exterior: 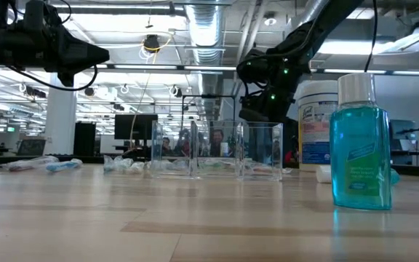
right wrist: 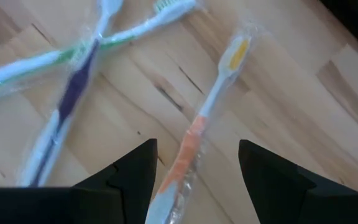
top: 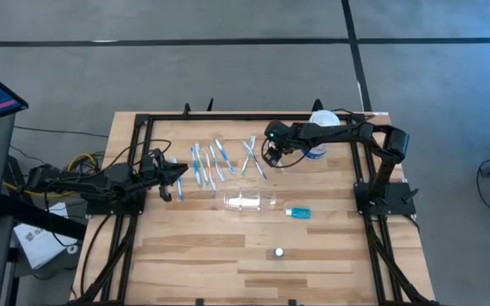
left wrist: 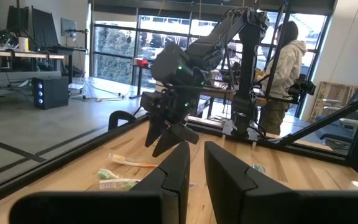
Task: Pick & Place toothbrushing station
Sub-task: Put the right orange toothbrush into the transparent organizer
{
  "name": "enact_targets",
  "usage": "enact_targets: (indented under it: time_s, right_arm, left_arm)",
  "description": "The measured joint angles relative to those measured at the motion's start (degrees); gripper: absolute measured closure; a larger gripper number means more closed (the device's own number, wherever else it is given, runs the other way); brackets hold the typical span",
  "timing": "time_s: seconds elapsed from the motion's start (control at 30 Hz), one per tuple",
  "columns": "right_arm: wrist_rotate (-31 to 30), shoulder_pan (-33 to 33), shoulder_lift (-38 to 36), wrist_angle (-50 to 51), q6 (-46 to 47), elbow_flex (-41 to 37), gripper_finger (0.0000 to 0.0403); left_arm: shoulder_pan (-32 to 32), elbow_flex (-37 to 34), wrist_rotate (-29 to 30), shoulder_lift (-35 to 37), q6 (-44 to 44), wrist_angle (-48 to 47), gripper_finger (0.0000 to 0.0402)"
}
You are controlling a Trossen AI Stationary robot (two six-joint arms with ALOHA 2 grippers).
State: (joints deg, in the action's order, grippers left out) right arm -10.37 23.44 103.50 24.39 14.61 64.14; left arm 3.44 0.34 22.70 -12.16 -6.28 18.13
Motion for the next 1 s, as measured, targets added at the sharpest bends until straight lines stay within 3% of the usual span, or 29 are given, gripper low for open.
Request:
enact_targets:
  time_s: [1.0]
  right_arm:
    - [1.4,1.1,3.7,-3.0,-0.9,0.0,0.0186]
  left_arm:
    - [0.0,0.0,0.0,0.0,0.0,0.0,0.0357]
